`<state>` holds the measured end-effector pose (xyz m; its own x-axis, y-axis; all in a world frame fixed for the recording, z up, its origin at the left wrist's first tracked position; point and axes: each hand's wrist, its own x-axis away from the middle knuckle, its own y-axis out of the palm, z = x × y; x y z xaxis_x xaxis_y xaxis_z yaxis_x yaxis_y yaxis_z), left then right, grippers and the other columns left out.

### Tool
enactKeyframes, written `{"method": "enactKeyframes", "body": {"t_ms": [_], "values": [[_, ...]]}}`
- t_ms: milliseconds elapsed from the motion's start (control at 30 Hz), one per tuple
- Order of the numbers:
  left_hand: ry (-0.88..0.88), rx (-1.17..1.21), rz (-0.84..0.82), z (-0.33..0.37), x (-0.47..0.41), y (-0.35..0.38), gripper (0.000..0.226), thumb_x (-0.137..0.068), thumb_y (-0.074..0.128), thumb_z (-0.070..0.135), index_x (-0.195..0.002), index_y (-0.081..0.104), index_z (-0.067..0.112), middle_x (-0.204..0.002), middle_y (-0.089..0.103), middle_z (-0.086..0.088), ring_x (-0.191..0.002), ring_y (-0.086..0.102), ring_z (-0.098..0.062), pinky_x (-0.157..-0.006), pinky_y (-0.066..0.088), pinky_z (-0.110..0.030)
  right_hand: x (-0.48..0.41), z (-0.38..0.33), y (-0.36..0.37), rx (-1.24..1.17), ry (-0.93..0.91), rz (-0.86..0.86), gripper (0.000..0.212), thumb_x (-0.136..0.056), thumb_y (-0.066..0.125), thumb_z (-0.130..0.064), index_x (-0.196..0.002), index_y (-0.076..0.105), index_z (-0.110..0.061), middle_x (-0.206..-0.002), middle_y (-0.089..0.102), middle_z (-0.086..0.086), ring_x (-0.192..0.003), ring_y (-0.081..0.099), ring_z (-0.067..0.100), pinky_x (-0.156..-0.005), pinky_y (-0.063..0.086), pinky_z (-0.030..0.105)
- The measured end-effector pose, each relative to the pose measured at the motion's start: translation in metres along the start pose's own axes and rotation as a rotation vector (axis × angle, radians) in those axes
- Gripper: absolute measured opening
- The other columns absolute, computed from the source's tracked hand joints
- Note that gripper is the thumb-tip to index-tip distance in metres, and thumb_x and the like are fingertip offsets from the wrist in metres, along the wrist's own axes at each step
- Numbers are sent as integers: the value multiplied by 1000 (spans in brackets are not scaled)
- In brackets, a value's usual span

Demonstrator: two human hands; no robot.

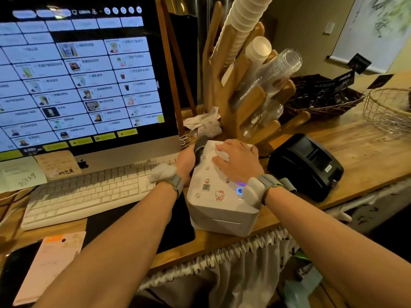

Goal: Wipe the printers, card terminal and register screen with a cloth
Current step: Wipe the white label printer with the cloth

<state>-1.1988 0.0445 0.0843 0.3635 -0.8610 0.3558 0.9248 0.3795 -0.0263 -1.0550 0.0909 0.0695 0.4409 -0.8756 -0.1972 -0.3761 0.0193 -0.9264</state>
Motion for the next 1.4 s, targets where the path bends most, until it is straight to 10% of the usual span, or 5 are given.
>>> {"method": "enactKeyframes", "body": {"t_ms": [300,767,967,1133,1400], "values": [[-23,99,18,-2,8,-2,36,-101,34,26,-69,49,17,-40,55,8,-35,52,-2,-30,35,-12,2,-2,-3,-1,4,-9,43,-88,36,-57,-124,49,-37,-138,44,-8,-128,39,17,-108,19,48],[-58,146,-56,-17,-5,-9,48,-100,34,45,-131,51,12,-95,68,-12,-79,66,-28,-64,54,-33,1,-2,1,2,11,23,45,-84,36,-60,-121,50,-38,-134,47,-9,-124,42,17,-107,20,49],[-19,-8,-163,-33,4,-11,65,-98,19,57,-83,61,10,-41,59,6,-36,59,-7,-33,39,-13,0,-2,0,3,8,11,45,-85,36,-60,-122,49,-37,-136,46,-9,-125,42,17,-107,20,51],[60,238,-190,-9,2,-9,64,-88,24,73,-122,61,33,-110,69,-6,-97,69,-19,-80,57,-30,-1,-1,0,-20,3,10,45,-84,36,-59,-121,50,-37,-135,46,-8,-126,41,18,-107,19,51],[-26,354,-245,-21,3,-12,66,-85,31,75,-108,67,25,-80,73,-3,-71,72,-19,-62,59,-27,-1,-3,0,-5,18,-3,45,-85,36,-59,-122,49,-37,-136,46,-8,-126,41,18,-107,19,50]]}}
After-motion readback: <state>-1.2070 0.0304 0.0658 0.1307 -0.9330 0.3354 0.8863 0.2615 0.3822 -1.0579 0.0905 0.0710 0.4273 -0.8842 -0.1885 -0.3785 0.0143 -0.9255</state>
